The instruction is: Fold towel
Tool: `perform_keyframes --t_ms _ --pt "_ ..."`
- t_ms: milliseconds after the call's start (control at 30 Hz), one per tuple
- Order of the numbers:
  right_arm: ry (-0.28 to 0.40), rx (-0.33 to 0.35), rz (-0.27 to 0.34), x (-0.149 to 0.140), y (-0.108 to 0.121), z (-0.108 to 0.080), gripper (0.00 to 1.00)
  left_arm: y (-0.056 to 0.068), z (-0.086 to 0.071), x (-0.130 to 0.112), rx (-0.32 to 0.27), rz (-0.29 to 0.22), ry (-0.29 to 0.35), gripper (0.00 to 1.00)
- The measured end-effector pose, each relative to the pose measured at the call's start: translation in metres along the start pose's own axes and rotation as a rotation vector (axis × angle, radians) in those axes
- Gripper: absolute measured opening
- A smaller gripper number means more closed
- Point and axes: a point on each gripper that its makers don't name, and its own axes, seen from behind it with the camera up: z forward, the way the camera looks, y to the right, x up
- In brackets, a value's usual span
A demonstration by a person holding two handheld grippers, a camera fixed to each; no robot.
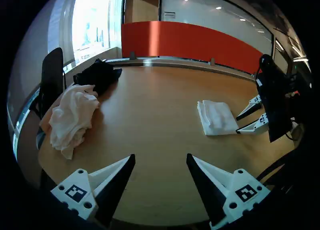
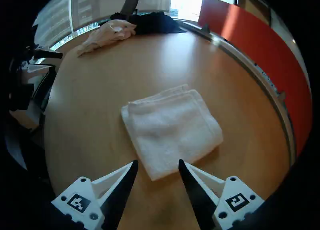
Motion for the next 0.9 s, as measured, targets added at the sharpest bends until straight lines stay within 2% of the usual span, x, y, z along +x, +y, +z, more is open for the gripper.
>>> perform_keyframes --t_ms 200,367,467,600,733,900 --pt "-0.008 -0.018 0.063 -0.015 0.0 -0.002 0.77 0.004 0.002 0.0 -0.01 0.013 -0.005 0.95" --pt "-0.004 -0.025 0.081 -0.016 -0.001 0.002 0.76 0.006 0.003 0.0 -0.015 0.02 -0.006 0.95" --pt "-0.004 -0.026 0.096 -0.017 -0.003 0.005 0.69 0.006 0.003 0.0 -0.017 0.023 -0.006 0.95" --pt "-0.006 -0.026 0.123 -0.019 -0.005 0.009 0.47 0.006 0.002 0.0 -0.017 0.024 -0.006 0.95" --pt "-0.006 -0.028 0.148 -0.021 -0.007 0.011 0.35 0.005 0.002 0.0 -0.018 0.022 -0.005 0.95" --pt "-0.009 -0.028 0.161 -0.023 -0.008 0.013 0.33 0.005 0.002 -0.001 -0.019 0.024 -0.006 0.95"
